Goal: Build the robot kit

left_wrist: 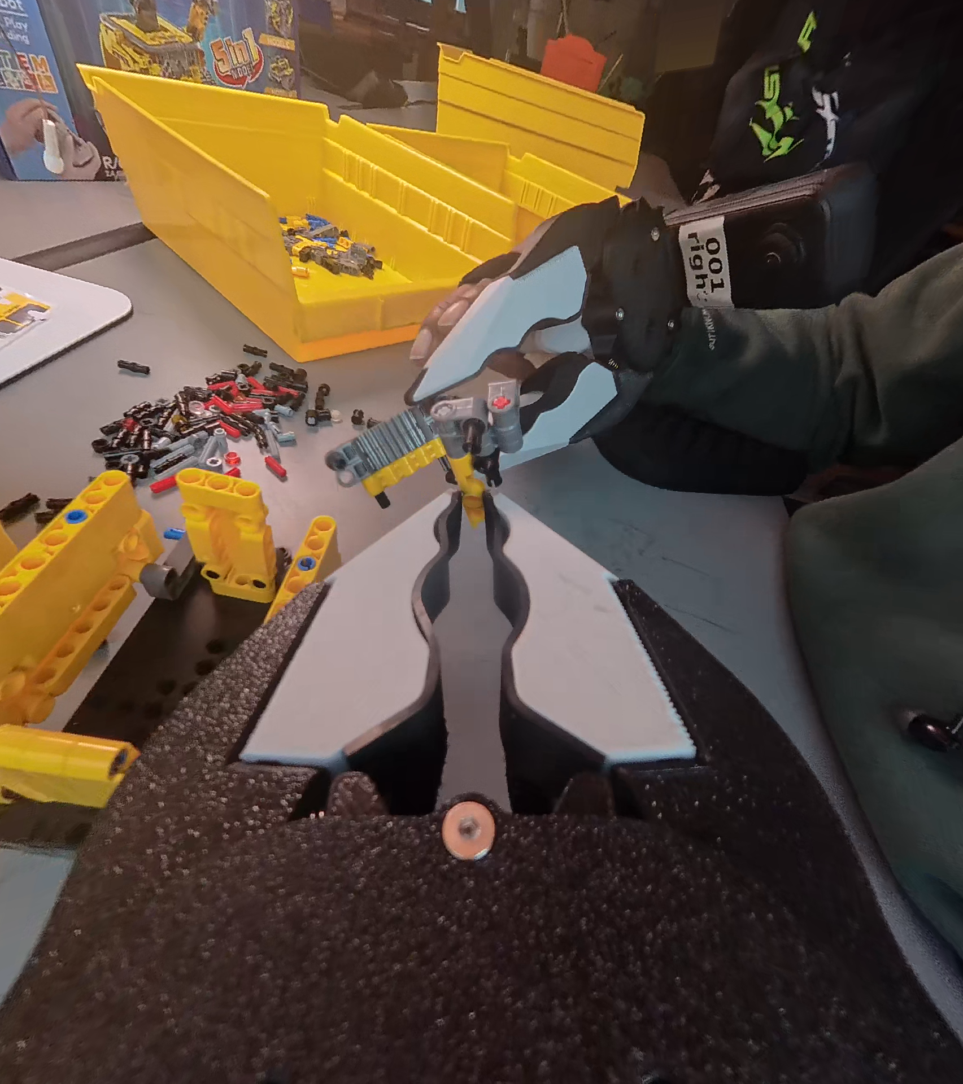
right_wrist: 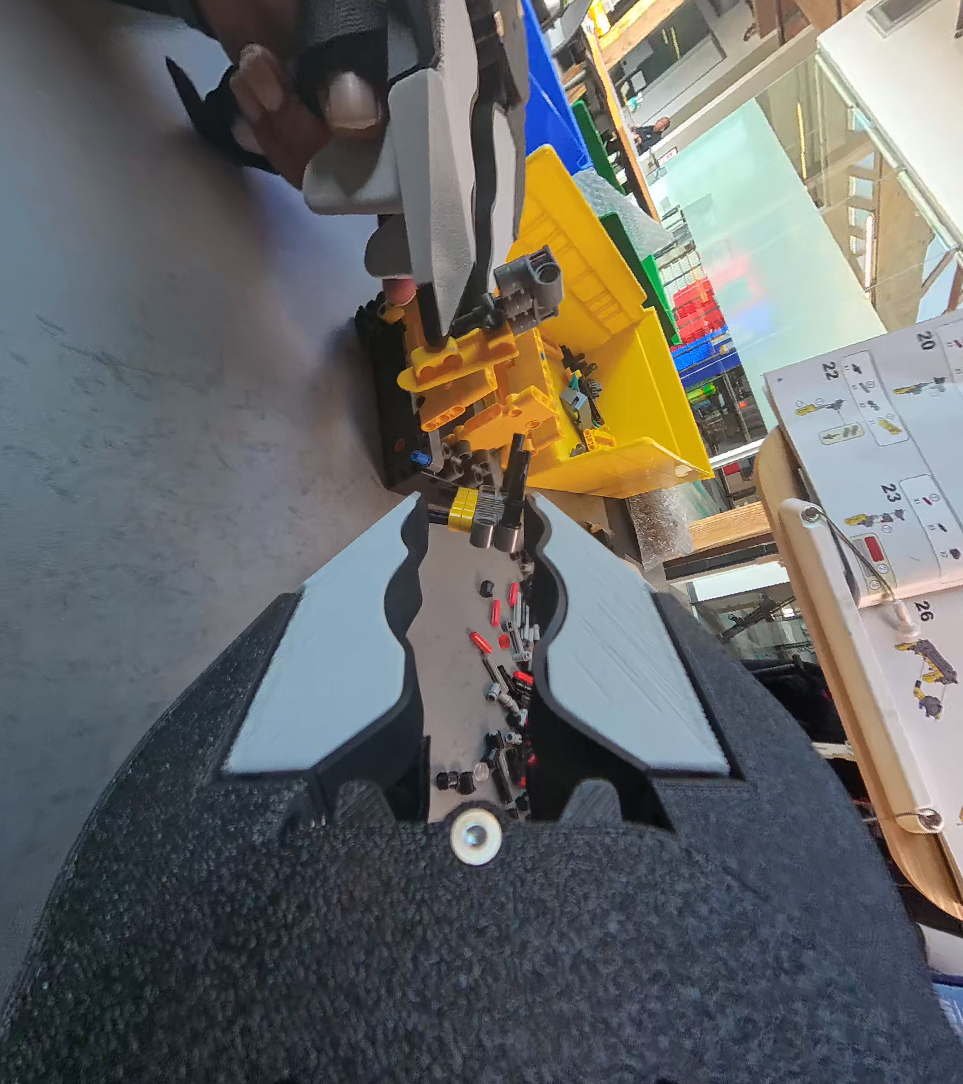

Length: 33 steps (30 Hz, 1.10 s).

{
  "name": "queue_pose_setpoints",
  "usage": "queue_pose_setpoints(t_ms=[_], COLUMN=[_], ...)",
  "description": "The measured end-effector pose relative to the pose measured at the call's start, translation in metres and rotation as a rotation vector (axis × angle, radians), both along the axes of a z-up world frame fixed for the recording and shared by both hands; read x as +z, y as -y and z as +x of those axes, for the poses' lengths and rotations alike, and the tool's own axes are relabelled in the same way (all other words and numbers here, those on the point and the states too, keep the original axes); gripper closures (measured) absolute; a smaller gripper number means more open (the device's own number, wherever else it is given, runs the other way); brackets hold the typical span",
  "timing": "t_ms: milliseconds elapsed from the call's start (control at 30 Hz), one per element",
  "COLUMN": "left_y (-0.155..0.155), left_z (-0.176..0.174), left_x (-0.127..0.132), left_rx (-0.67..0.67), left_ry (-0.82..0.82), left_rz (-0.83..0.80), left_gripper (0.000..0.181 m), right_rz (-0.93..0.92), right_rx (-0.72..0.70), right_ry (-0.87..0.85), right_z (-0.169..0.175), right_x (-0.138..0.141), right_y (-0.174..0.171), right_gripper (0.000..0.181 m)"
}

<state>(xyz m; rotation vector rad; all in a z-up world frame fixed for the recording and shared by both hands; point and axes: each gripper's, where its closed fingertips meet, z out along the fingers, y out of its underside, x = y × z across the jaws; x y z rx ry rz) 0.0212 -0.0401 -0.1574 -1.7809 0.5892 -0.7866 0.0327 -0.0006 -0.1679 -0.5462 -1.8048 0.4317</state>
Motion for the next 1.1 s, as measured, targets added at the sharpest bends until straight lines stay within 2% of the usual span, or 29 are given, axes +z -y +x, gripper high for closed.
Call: queue_pose_setpoints(t_ms=[133,167,400,600,700,800,933,1000,1100], left_y=[0.001,0.0,-0.002,-0.003,-0.002,0.0,0.005,0.008,0.013], left_z=[0.001,0.0,-0.004,-0.004,-0.003,0.003,0.012,0.016,0.022], left_x=[0.009,0.01,0.009,0.002,-0.003,-0.003,0.001,0.002,0.004], left_rx=[-0.018,-0.016,0.001,0.014,0.012,-0.012,-0.054,-0.073,-0.098], left_ry=[0.114,0.131,0.144,0.061,0.044,0.06,0.062,0.034,-0.015], left_rz=[-0.023,-0.027,-0.048,-0.047,-0.067,-0.079,-0.041,-0.009,0.046], left_gripper=[0.175,0.175,0.175,0.175,0.175,0.175,0.175,0.175,0.175], right_rz=[-0.067,-0.068,-0.082,-0.48,-0.649,-0.765,-0.923,-0.942,-0.947], right_rx=[-0.002,-0.008,0.004,-0.161,-0.169,-0.147,0.049,0.116,0.145], right_ry=[-0.081,-0.101,-0.067,0.135,0.217,0.184,0.099,0.106,0.127], right_z=[0.001,0.002,0.003,0.011,0.029,0.04,0.028,0.02,0.009], right_x=[0.018,0.022,0.017,0.002,0.011,0.027,0.049,0.05,0.044], right_y=[-0.001,-0.002,0.0,-0.03,-0.029,-0.022,0.024,0.044,0.058], right_gripper=[0.15,0.17,0.169,0.159,0.152,0.149,0.149,0.145,0.14])
